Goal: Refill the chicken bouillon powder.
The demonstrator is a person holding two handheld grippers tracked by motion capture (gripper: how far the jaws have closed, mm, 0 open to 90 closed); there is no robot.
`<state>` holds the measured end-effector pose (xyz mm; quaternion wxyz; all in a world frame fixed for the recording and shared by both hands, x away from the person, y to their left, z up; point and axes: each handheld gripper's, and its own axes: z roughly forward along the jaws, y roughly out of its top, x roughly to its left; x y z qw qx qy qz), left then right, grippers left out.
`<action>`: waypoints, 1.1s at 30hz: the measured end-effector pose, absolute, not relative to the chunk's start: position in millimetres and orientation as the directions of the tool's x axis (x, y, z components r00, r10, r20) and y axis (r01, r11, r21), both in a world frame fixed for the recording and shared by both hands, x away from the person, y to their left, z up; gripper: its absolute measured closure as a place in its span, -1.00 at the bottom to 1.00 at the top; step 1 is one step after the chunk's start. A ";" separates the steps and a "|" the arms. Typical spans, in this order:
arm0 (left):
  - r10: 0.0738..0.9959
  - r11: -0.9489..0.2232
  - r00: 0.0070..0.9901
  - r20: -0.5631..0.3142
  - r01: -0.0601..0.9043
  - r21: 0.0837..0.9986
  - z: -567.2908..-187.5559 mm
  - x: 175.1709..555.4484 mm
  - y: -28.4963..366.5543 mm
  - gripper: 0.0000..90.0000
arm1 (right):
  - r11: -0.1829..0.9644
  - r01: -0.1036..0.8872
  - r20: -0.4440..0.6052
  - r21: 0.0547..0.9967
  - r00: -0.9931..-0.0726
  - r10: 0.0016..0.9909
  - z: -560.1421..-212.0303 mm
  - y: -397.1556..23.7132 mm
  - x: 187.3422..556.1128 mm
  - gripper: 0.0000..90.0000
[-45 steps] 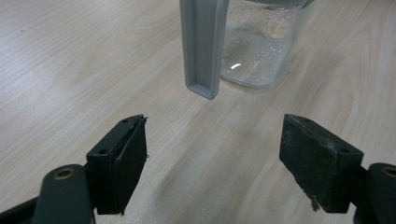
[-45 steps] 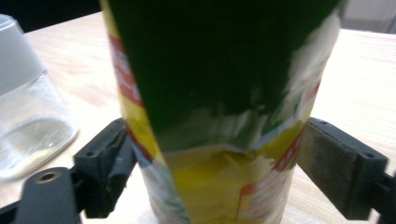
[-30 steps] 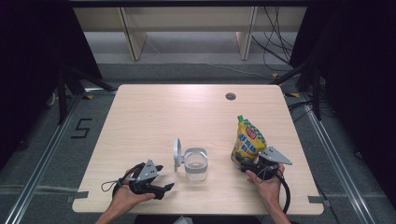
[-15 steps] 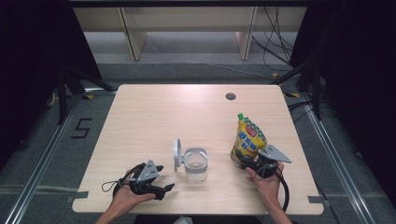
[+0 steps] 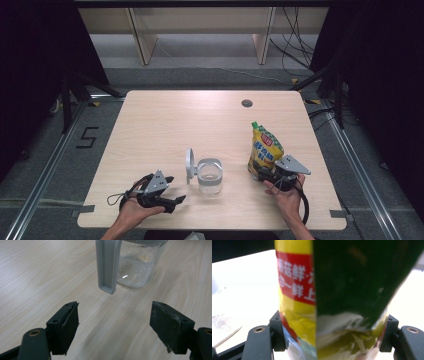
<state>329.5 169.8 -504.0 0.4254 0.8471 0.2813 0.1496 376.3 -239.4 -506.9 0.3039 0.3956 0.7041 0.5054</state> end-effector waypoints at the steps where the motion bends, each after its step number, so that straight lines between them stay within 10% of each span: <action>1: 0.605 -0.468 0.797 0.006 0.349 0.812 -504.9 329.8 169.7 -0.49 | 0.174 0.266 -0.020 0.948 -0.496 0.868 -505.8 -238.7 374.0 -0.28; 13: 0.601 -0.470 0.799 0.012 0.341 0.814 -505.0 331.3 170.4 -0.50 | 0.216 0.209 -0.081 0.954 -0.513 0.855 -491.7 -233.7 355.4 -0.28; 33: 0.610 -0.478 0.792 0.009 0.359 0.801 -505.2 333.9 174.3 -0.53 | 0.664 -0.089 -0.608 0.742 -0.506 0.612 -462.6 -203.8 324.1 -0.27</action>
